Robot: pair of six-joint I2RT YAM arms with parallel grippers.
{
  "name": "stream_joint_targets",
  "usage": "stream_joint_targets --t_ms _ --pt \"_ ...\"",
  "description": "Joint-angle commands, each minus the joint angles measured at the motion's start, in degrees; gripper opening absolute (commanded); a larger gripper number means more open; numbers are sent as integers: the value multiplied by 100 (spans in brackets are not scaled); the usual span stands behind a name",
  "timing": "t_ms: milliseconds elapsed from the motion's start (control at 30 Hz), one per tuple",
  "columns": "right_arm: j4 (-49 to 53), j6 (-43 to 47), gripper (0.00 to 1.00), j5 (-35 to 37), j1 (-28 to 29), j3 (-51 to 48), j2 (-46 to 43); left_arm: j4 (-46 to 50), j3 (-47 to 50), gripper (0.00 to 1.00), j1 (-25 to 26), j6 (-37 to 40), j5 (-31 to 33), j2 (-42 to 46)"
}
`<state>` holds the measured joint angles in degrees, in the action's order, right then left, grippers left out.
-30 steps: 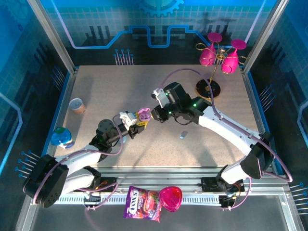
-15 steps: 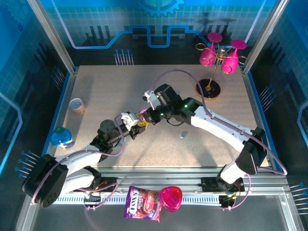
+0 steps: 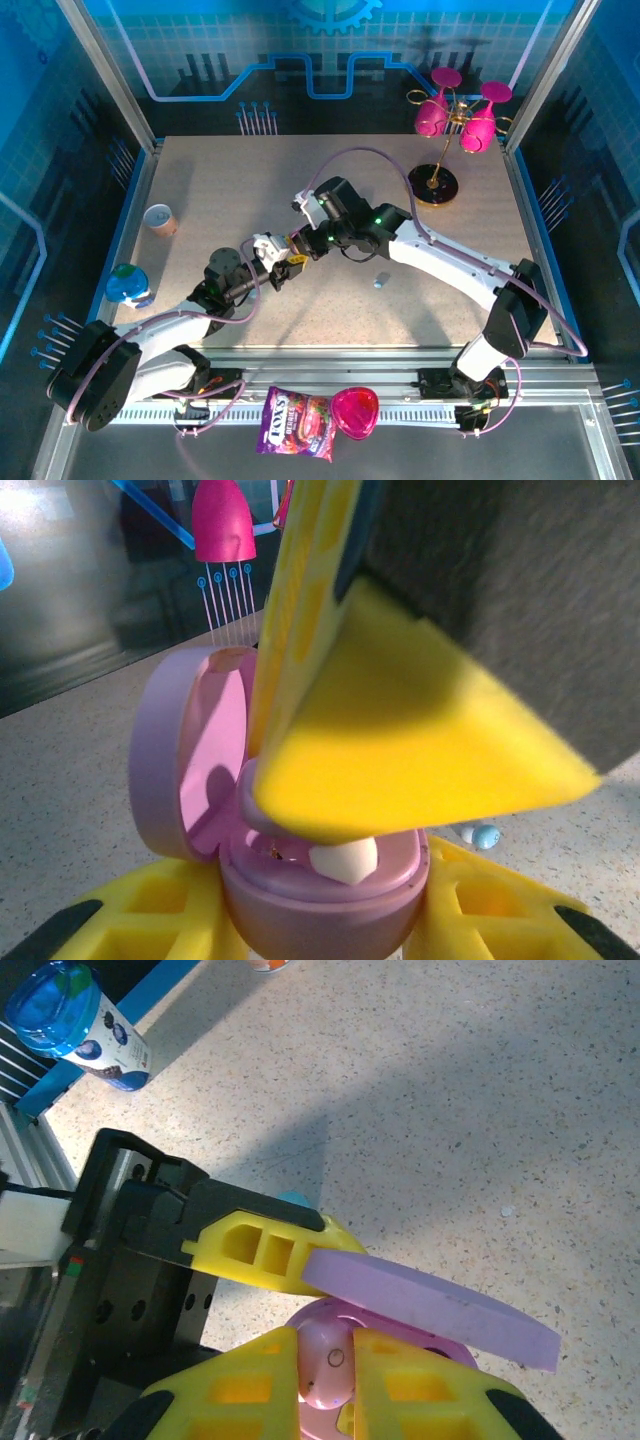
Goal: Insert wireless bluetooth earbuds into charging case
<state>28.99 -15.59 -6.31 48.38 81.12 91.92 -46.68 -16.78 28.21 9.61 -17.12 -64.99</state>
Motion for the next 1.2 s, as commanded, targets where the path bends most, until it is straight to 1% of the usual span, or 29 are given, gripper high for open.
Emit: stream_joint_targets --t_ms 0,200,333,567,600,700,733,867,933,1033,1167 --pt "-8 4 16 120 75 151 74 -149 -213 32 44 146 23 73" --pt "0 47 16 246 75 104 -28 -149 -195 32 37 147 39 83" --pt "21 35 17 6 91 130 26 -151 -214 32 51 142 46 72" --pt "-97 -48 23 -270 128 66 20 -80 -233 32 43 118 4 86" --pt "-119 -56 25 -281 128 55 -17 -78 -231 32 41 118 12 84" --pt "-204 -83 38 -274 128 -18 -133 -88 -230 32 43 118 16 85" --pt "-233 -84 40 -275 126 -39 -171 -107 -223 32 39 112 16 77" --pt "-381 -79 47 -266 110 -160 -375 -239 -179 32 39 51 -87 74" --pt "-686 -110 51 -145 107 -396 -643 -292 -176 32 36 25 -163 46" --pt "-1104 -98 54 -281 69 -702 -1043 -304 -177 32 39 29 -255 29" --pt "-1253 -8 59 -327 -18 -916 -1389 -432 -167 32 36 50 -472 -13"
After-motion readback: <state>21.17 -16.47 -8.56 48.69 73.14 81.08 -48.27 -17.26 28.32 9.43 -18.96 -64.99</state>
